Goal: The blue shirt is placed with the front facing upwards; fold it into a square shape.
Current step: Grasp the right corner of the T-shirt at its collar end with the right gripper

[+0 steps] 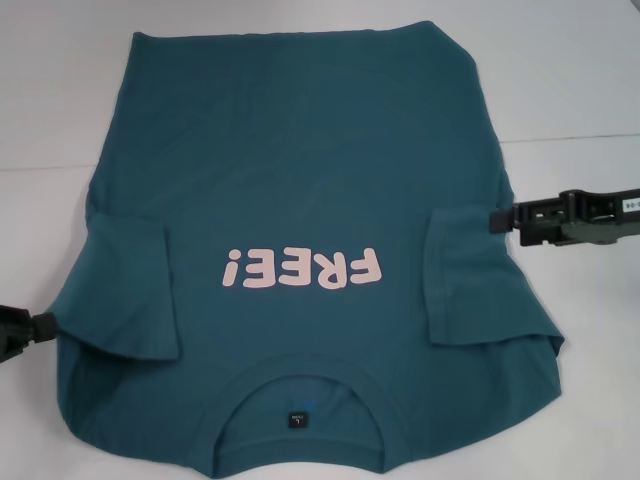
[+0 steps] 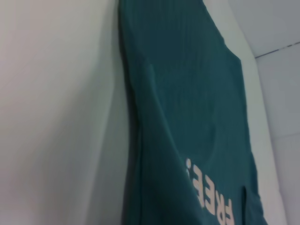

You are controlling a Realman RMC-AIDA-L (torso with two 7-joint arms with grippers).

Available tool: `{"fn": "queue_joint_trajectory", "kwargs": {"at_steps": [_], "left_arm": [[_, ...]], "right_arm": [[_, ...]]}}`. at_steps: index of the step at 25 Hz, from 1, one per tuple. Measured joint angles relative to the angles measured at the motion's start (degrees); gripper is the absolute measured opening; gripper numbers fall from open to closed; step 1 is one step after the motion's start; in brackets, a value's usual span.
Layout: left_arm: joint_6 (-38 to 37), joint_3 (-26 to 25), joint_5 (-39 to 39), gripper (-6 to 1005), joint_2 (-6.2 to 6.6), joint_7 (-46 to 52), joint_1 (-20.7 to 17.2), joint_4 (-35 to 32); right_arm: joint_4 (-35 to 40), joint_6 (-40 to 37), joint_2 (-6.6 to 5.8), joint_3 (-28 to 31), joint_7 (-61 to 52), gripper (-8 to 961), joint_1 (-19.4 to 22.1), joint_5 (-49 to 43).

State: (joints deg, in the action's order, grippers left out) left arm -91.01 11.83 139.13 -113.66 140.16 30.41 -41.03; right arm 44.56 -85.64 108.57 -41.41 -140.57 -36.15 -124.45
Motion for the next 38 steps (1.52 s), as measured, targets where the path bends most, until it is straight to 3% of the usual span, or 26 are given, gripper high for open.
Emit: {"fn": "queue_joint_trajectory", "kwargs": {"at_steps": [9, 15, 18, 28, 38], "left_arm": [[3.0, 1.2, 0.2, 2, 0.02, 0.4, 0.6, 0.3], [3.5, 1.7, 0.2, 3, 0.02, 0.5, 0.9, 0.3], [3.8, 1.8, 0.2, 3, -0.01, 0.4, 1.0, 0.4], [4.1, 1.8, -0.2, 2, -0.16, 0.1, 0.5, 0.4], [4.5, 1.8, -0.2, 2, -0.25, 0.0, 0.4, 0.4]], "right_arm": [[0.0, -6.7, -3.00, 0.4, 0.1, 763, 2.6, -7.4], [0.0, -9.3, -3.74, 0.6, -1.4, 762, 4.0, -11.0], [0.0, -8.1, -3.18, 0.6, -1.4, 762, 4.1, -12.3], [-1.3, -1.1, 0.33, 0.0, -1.1, 761, 2.5, -15.5], [-2.8, 1.3, 2.01, -0.1, -1.5, 763, 0.0, -19.8]]}}
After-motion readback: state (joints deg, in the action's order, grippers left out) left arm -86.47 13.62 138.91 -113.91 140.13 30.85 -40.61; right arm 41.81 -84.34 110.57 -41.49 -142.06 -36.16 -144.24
